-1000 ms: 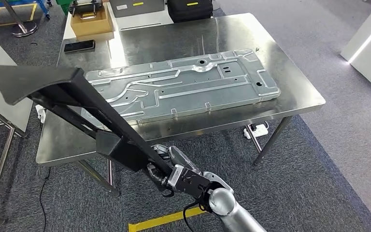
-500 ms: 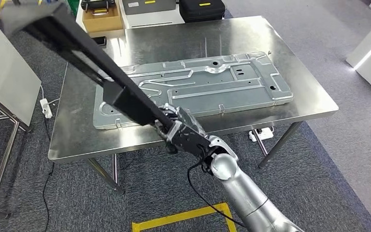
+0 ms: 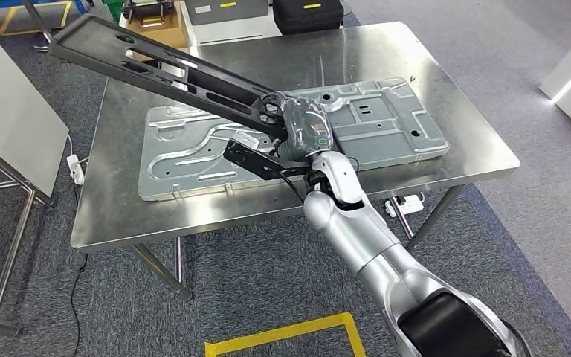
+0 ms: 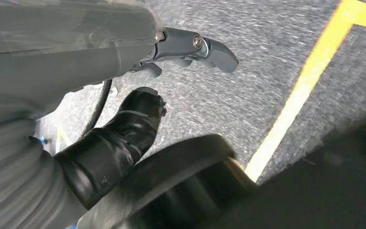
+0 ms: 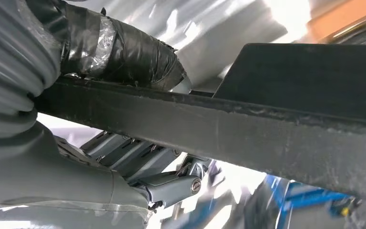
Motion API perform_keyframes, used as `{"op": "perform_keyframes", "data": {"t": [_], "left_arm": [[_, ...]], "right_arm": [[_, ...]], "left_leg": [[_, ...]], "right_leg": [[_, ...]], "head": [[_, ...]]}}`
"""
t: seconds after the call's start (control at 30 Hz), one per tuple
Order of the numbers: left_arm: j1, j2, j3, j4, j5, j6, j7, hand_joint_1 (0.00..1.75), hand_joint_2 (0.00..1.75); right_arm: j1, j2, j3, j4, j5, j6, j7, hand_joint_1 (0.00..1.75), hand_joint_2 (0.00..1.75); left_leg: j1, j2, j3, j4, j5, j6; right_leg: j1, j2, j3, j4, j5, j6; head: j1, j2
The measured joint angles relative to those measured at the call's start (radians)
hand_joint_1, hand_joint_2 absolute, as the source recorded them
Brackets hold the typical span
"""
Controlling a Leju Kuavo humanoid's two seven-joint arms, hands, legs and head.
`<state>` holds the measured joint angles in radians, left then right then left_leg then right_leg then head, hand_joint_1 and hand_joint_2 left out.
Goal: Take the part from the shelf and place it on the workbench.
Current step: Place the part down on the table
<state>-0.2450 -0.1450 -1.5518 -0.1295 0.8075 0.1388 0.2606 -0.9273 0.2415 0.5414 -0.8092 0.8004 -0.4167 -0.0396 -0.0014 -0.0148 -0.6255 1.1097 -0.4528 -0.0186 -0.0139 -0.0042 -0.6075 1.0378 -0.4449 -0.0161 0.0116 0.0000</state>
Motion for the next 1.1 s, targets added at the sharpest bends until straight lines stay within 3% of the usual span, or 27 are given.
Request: {"op": "perform_keyframes", "data": {"t": [0.07,0.2,0.27,0.33,0.37,0.4,0.47,0.53,0.63,0.73,0.77,0.83,0.87,0.9,0.93,1.0,1.03,1.1], "left_arm": [[-0.004,-0.021,0.0,-0.004,-0.013,-0.012,0.0,0.0,1.75],[-0.008,-0.051,-0.001,-0.014,-0.044,-0.023,-0.004,0.0,1.75],[-0.011,-0.054,-0.001,-0.016,-0.057,-0.025,-0.009,0.0,1.75],[-0.011,-0.053,-0.001,-0.019,-0.067,-0.026,-0.017,0.0,1.75],[-0.01,-0.053,-0.001,-0.021,-0.072,-0.026,-0.021,0.0,1.75],[-0.009,-0.053,-0.001,-0.024,-0.079,-0.026,-0.027,0.0,1.75],[-0.008,-0.052,-0.001,-0.029,-0.095,-0.026,-0.041,0.0,1.75],[-0.005,-0.048,-0.001,-0.04,-0.11,-0.025,-0.056,0.0,1.75],[0.002,-0.036,-0.001,-0.062,-0.135,-0.021,-0.08,0.0,1.75],[0.01,-0.01,0.0,-0.092,-0.16,-0.009,-0.095,0.0,1.75],[0.013,-0.002,0.002,-0.1,-0.169,-0.005,-0.096,0.0,1.75],[0.016,0.007,0.007,-0.114,-0.187,0.003,-0.096,0.0,1.75],[0.016,0.008,0.01,-0.122,-0.197,0.008,-0.093,0.0,1.75],[0.016,0.01,0.013,-0.128,-0.204,0.01,-0.089,0.0,1.75],[0.015,0.011,0.016,-0.133,-0.212,0.013,-0.083,0.0,1.75],[0.018,0.014,0.026,-0.138,-0.228,0.01,-0.075,0.0,1.75],[0.02,0.017,0.031,-0.14,-0.235,0.007,-0.075,0.0,1.75],[0.022,0.02,0.041,-0.141,-0.246,0.0,-0.076,0.0,1.75]], "right_arm": [[-0.029,0.009,0.013,0.064,0.106,-0.039,0.052,1.59,1.75],[-0.061,0.023,0.034,0.187,0.267,-0.063,0.134,1.59,1.75],[-0.073,0.025,0.038,0.234,0.326,-0.066,0.164,1.59,1.75],[-0.083,0.024,0.038,0.277,0.36,-0.067,0.185,1.59,1.75],[-0.085,0.024,0.038,0.299,0.37,-0.066,0.193,1.59,1.75],[-0.086,0.022,0.038,0.319,0.379,-0.066,0.2,1.59,1.75],[-0.088,0.018,0.038,0.348,0.393,-0.064,0.213,1.59,1.75],[-0.092,0.01,0.038,0.363,0.401,-0.062,0.224,1.59,1.75],[-0.097,-0.003,0.037,0.38,0.405,-0.058,0.233,1.59,1.75],[-0.097,-0.018,0.029,0.39,0.413,-0.056,0.23,1.59,1.75],[-0.097,-0.021,0.024,0.392,0.417,-0.055,0.229,1.59,1.75],[-0.096,-0.026,0.013,0.397,0.425,-0.052,0.228,1.59,1.75],[-0.092,-0.028,0.006,0.4,0.429,-0.05,0.228,1.59,1.75],[-0.088,-0.029,0.0,0.403,0.432,-0.048,0.228,1.59,1.75],[-0.084,-0.03,-0.006,0.406,0.435,-0.046,0.226,1.59,1.75],[-0.08,-0.031,-0.018,0.409,0.44,-0.043,0.223,1.59,1.75],[-0.081,-0.03,-0.024,0.41,0.441,-0.041,0.22,1.59,1.75],[-0.083,-0.03,-0.037,0.413,0.444,-0.039,0.215,1.59,1.75]], "left_leg": [[0.0,0.006,0.024,-0.064,0.006,0.011],[0.003,0.002,0.025,-0.076,0.003,0.044],[0.004,0.002,0.026,-0.078,0.004,0.057],[0.001,0.001,0.027,-0.078,0.001,0.064],[0.0,0.0,0.028,-0.078,-0.001,0.066],[-0.001,-0.001,0.03,-0.077,-0.004,0.068],[-0.005,-0.003,0.038,-0.077,-0.01,0.069],[-0.007,-0.003,0.043,-0.078,-0.019,0.065],[-0.004,-0.002,0.049,-0.086,-0.03,0.049],[-0.004,0.002,0.054,-0.059,-0.052,0.034],[-0.002,0.003,0.035,-0.015,-0.068,0.029],[0.003,0.005,-0.04,0.109,-0.103,0.019],[0.006,0.005,-0.075,0.154,-0.105,0.014],[0.01,0.006,-0.097,0.167,-0.086,0.008],[0.013,0.007,-0.101,0.141,-0.046,0.004],[0.019,0.011,-0.073,0.022,0.056,-0.001],[0.018,0.012,-0.055,-0.027,0.084,0.0],[0.013,0.011,-0.037,-0.067,0.077,0.011]], "right_leg": [[0.006,0.0,-0.01,0.007,-0.001,0.009],[0.01,-0.001,-0.025,0.026,-0.011,0.025],[0.008,0.0,-0.066,0.107,-0.051,0.032],[0.008,0.0,-0.133,0.226,-0.089,0.034],[0.008,0.0,-0.157,0.262,-0.089,0.032],[0.009,0.001,-0.167,0.264,-0.071,0.029],[0.014,0.002,-0.137,0.171,0.003,0.014],[0.022,0.002,-0.085,0.056,0.046,-0.003],[0.032,0.002,-0.053,-0.003,0.031,-0.014],[0.019,0.001,-0.008,-0.036,0.026,-0.016],[0.015,0.001,0.009,-0.046,0.025,-0.018],[0.013,0.0,0.033,-0.05,0.013,-0.022],[0.012,0.0,0.044,-0.049,0.004,-0.021],[0.011,0.001,0.055,-0.048,-0.007,-0.019],[0.009,0.002,0.067,-0.045,-0.019,-0.015],[0.007,0.004,0.087,-0.037,-0.046,-0.006],[0.007,0.006,0.092,-0.031,-0.057,0.0],[0.009,0.006,0.088,-0.023,-0.071,0.011]], "head": [[-0.001,0.0],[-0.002,0.0],[-0.001,0.0],[-0.001,0.0],[-0.001,0.0],[-0.001,0.0],[-0.001,0.0],[-0.001,0.0],[0.0,0.0],[0.0,0.0],[0.0,0.0],[-0.002,0.0],[-0.002,0.0],[-0.002,0.0],[-0.002,0.0],[-0.001,0.0],[-0.001,0.0],[0.0,0.0]]}}
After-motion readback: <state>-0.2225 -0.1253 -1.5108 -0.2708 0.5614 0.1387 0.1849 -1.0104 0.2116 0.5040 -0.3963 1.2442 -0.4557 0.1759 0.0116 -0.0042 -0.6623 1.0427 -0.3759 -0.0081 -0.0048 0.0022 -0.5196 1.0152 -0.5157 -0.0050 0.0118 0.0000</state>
